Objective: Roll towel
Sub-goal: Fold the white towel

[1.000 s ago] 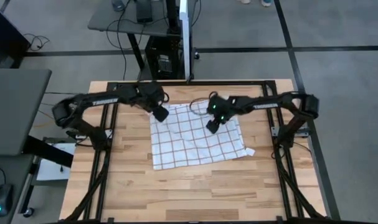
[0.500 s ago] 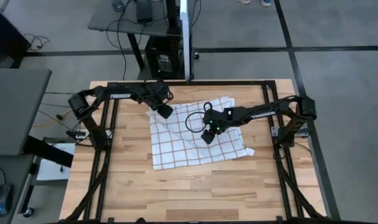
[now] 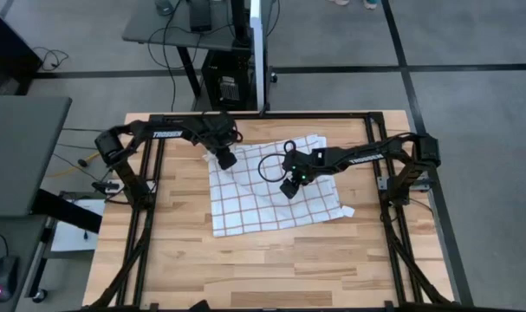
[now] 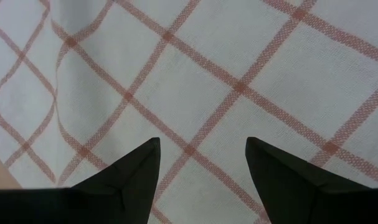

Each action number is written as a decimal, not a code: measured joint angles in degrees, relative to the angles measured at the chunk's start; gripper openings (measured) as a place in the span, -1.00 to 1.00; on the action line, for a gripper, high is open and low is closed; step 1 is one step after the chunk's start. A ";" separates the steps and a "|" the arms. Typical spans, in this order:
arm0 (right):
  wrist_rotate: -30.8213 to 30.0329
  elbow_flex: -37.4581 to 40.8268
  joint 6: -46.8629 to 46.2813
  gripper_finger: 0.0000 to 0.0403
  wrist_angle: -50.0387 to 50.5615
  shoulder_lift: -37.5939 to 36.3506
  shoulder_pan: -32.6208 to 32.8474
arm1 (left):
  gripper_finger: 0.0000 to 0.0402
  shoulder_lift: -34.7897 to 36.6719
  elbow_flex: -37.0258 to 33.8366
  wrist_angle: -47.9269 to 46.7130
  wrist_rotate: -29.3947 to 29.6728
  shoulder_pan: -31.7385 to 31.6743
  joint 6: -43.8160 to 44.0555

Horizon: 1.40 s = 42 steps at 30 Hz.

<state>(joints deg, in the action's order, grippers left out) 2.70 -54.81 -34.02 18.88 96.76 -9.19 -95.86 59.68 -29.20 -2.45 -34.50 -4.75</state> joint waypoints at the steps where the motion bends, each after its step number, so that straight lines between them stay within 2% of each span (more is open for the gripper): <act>1: 0.00 0.00 0.01 0.14 0.16 -0.02 0.00 | -1.00 0.54 1.06 0.28 0.12 0.00 -0.28; 4: 0.00 0.00 0.10 0.14 0.66 -0.06 0.00 | -1.00 0.99 3.93 0.52 1.16 0.04 -3.39; 8: 0.02 0.00 0.70 0.14 1.43 -0.06 -0.18 | -1.00 0.05 4.16 -0.52 3.18 -0.66 -8.21; 13: 0.15 0.00 0.90 0.14 2.30 -0.06 -0.20 | -1.00 -1.09 3.68 -3.26 5.54 -1.27 -7.45; 16: 0.20 0.00 1.09 0.14 2.23 -0.06 -0.24 | -0.99 -1.36 3.78 -0.59 6.75 -1.43 -7.65; 20: 0.42 0.00 3.82 0.14 2.48 -0.74 -1.80 | -0.87 -1.42 4.49 -2.38 6.77 -1.51 -7.38; 23: 0.11 -0.97 5.34 0.14 3.87 -2.72 -5.76 | -0.75 -1.35 5.77 -5.11 6.75 -1.18 -6.53; 26: -2.90 -2.73 8.24 0.14 7.11 -4.25 -11.61 | -0.68 -1.30 7.51 -7.90 6.61 -1.14 -5.43; 28: -5.13 -3.53 10.95 0.14 8.95 -4.63 -16.53 | -0.66 -1.26 8.59 -8.87 6.64 -1.16 -5.14; 32: -5.36 -3.13 14.29 0.14 11.08 -4.60 -27.01 | -0.65 -1.26 9.31 -9.40 6.64 -1.16 -6.03; 37: -1.30 -0.97 16.17 0.14 12.41 -4.58 -36.58 | -0.65 -1.22 7.99 -6.19 6.56 -2.06 -7.02; 40: 3.09 0.67 16.52 0.14 11.12 -4.58 -38.75 | -0.65 -1.52 6.24 -3.70 6.57 -3.09 -7.10; 42: 3.47 2.16 16.55 0.14 10.90 -4.56 -38.87 | -0.65 -1.70 5.18 -2.30 6.55 -4.05 -7.59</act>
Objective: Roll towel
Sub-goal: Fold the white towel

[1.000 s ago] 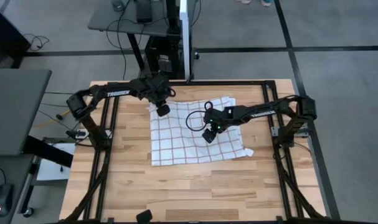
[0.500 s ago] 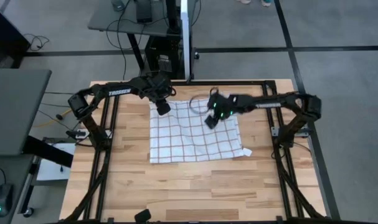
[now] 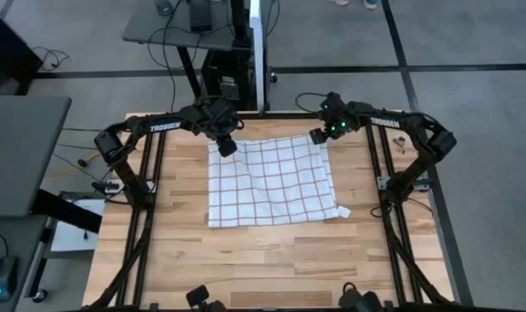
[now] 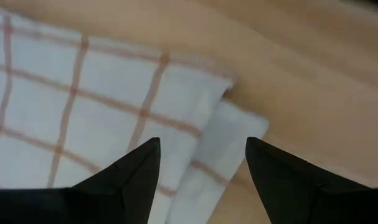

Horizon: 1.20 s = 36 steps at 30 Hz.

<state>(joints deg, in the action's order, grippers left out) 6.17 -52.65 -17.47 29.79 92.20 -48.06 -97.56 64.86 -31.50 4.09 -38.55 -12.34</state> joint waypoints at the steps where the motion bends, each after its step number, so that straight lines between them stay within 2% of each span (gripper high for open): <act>1: 0.20 0.81 -0.01 0.14 -0.46 0.02 0.04 | -0.65 0.00 -0.50 0.07 -0.01 -0.45 -0.41; 7: 3.06 4.95 -3.25 0.14 -6.85 0.07 1.80 | -0.65 0.24 -0.95 5.13 -0.08 -3.41 0.12; 11: 3.29 5.93 -5.37 0.14 -9.02 0.09 3.49 | -0.65 -0.20 -0.94 8.24 -0.13 -7.97 9.88; 13: 3.15 6.02 -5.66 0.14 -9.45 0.09 4.01 | -0.65 -1.59 -0.87 7.69 -2.74 -10.39 14.61; 17: 3.11 6.02 -6.08 0.14 -9.92 0.09 5.12 | -0.65 -4.73 -0.98 2.55 -13.76 -12.10 17.98; 25: 2.98 6.02 -6.21 0.14 -10.20 0.09 5.61 | -0.65 -7.30 -0.98 -1.60 -19.05 -9.70 16.33; 31: 2.90 6.02 -6.21 0.14 -10.15 0.09 5.60 | -0.65 -6.75 -0.96 -2.85 -18.66 -9.09 15.86; 34: 2.85 6.02 -6.20 0.14 -10.17 0.09 5.60 | -0.65 -7.44 -0.96 -1.62 -12.75 -8.87 13.94; 36: 2.83 6.02 -6.18 0.14 -10.15 0.09 5.61 | -0.65 -7.53 -1.27 -0.57 -11.39 -9.16 13.66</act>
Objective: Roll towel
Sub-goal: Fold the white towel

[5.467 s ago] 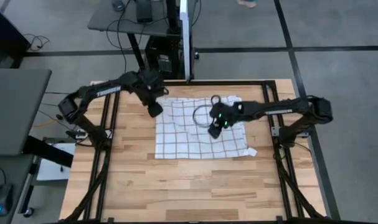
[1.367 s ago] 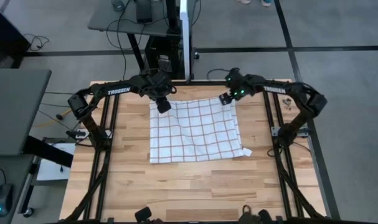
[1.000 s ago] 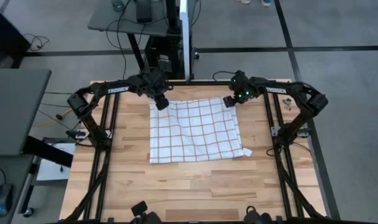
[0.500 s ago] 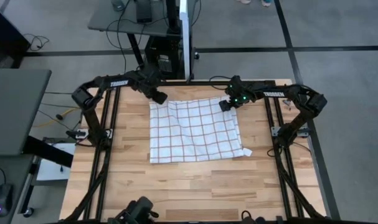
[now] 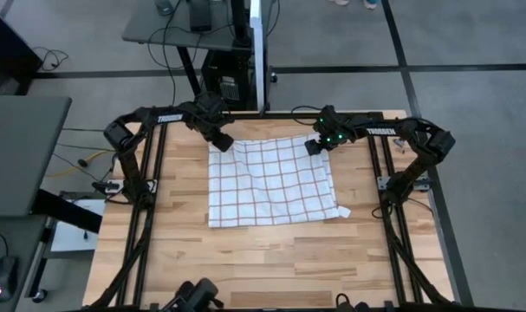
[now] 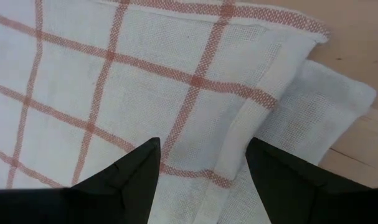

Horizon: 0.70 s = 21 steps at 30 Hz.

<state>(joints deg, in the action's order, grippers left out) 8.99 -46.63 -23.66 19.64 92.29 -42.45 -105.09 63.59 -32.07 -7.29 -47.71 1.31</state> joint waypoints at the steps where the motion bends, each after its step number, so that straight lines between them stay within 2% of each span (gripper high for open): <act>1: 0.00 0.00 0.02 0.14 -0.02 0.00 0.00 | -0.65 0.03 -0.08 0.70 0.11 -0.06 0.07; 6: -0.11 0.00 0.06 0.08 -2.30 0.04 -0.54 | -0.65 0.03 -0.11 1.63 0.35 -0.19 0.48; 11: -0.11 -0.04 -0.49 -0.08 -4.07 1.90 -1.48 | -0.65 0.03 -0.07 1.29 0.50 -0.14 0.19; 14: -0.12 -0.01 0.31 -0.29 -3.57 3.06 -1.56 | -0.65 0.03 -0.03 0.74 0.50 -0.12 -0.82; 19: -0.07 -0.02 2.24 -0.82 -3.63 3.07 -1.54 | -0.65 0.03 0.00 -0.37 0.50 -0.12 -1.59; 21: 0.00 -0.02 3.01 -0.95 -3.24 2.81 -1.77 | -0.65 0.03 0.02 -0.90 1.15 -0.12 -1.95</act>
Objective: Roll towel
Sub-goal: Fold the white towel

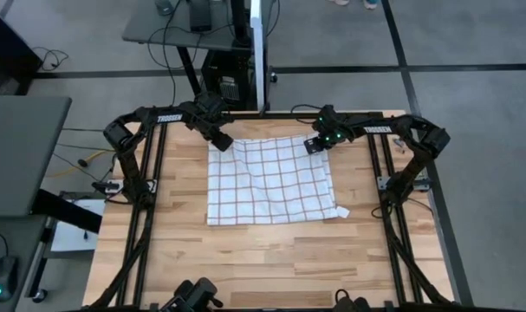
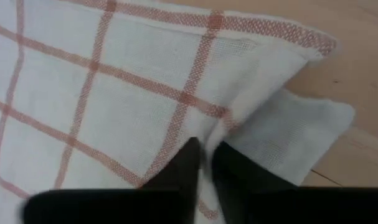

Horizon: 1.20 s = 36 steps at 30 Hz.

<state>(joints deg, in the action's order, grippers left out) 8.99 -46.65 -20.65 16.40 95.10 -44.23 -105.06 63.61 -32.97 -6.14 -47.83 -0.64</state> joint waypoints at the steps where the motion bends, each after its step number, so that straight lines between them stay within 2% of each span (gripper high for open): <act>1: 0.07 0.00 0.00 -0.95 0.55 -0.18 -0.22 | -0.65 0.00 0.01 -0.32 0.69 0.01 0.01; 6: 0.17 0.00 1.37 -0.98 4.13 -0.58 -1.65 | -0.65 0.02 0.04 -1.56 2.42 -0.14 -0.52; 16: 0.17 0.00 2.15 -0.99 5.07 -2.91 -5.81 | -0.65 0.02 0.04 -2.23 2.77 -0.28 -0.90; 23: 0.20 0.00 1.34 -0.96 6.11 -3.66 -5.96 | -0.65 0.02 0.05 -2.15 2.78 -0.28 -1.41; 26: 0.44 0.00 1.25 -0.86 5.47 -3.66 -5.51 | -0.65 0.02 0.64 -2.71 2.90 -0.31 -2.68; 30: 1.27 -1.31 4.21 -0.62 5.94 -3.66 -5.45 | -0.65 0.19 3.55 -5.98 3.17 -0.35 -5.06; 36: 1.49 -9.08 11.33 -0.22 12.94 -3.67 -7.02 | -0.65 3.10 11.14 -13.51 3.03 -0.15 -7.07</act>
<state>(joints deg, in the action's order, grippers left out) 10.48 -55.73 -9.32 29.34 91.43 -51.25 -101.96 74.76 -46.49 -3.11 -47.98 -7.71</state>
